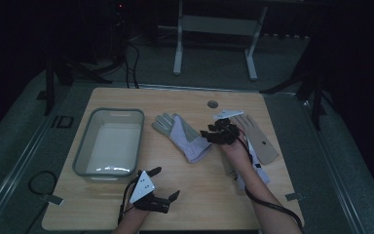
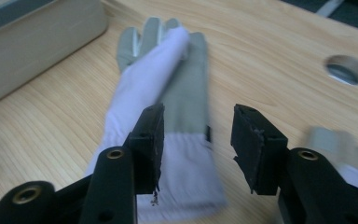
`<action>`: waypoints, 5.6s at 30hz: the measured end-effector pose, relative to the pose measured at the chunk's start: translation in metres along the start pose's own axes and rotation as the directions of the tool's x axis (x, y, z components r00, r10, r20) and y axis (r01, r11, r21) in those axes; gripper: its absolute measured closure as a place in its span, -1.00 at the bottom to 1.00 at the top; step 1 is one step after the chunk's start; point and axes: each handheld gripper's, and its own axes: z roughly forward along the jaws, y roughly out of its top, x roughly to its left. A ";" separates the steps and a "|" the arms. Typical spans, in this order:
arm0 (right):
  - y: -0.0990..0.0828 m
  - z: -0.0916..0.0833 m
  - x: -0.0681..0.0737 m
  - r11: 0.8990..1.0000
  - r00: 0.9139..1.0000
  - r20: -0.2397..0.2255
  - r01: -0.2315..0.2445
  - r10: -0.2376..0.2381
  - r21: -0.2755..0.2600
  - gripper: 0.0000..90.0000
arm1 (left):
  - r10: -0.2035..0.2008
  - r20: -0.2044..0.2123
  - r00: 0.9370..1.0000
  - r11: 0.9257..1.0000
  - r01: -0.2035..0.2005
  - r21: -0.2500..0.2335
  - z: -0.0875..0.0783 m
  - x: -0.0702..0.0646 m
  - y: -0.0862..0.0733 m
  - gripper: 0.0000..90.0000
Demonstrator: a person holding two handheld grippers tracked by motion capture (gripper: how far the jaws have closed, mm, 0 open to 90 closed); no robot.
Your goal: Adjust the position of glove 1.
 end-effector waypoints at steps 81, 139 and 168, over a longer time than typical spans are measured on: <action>-0.089 0.004 0.045 0.919 0.899 0.199 -0.394 0.390 -0.025 0.78 | -0.003 -0.001 1.000 1.000 0.003 -0.006 0.002 0.000 0.000 -1.00; -0.117 -0.074 -0.072 0.985 1.000 0.009 -0.017 0.016 0.170 0.16 | -0.004 -0.003 1.000 1.000 0.004 -0.006 0.002 0.000 0.001 -1.00; -0.103 -0.105 -0.054 0.992 0.994 0.090 -0.074 0.065 0.104 0.76 | -0.002 -0.011 1.000 1.000 0.002 0.001 0.003 -0.001 0.001 -1.00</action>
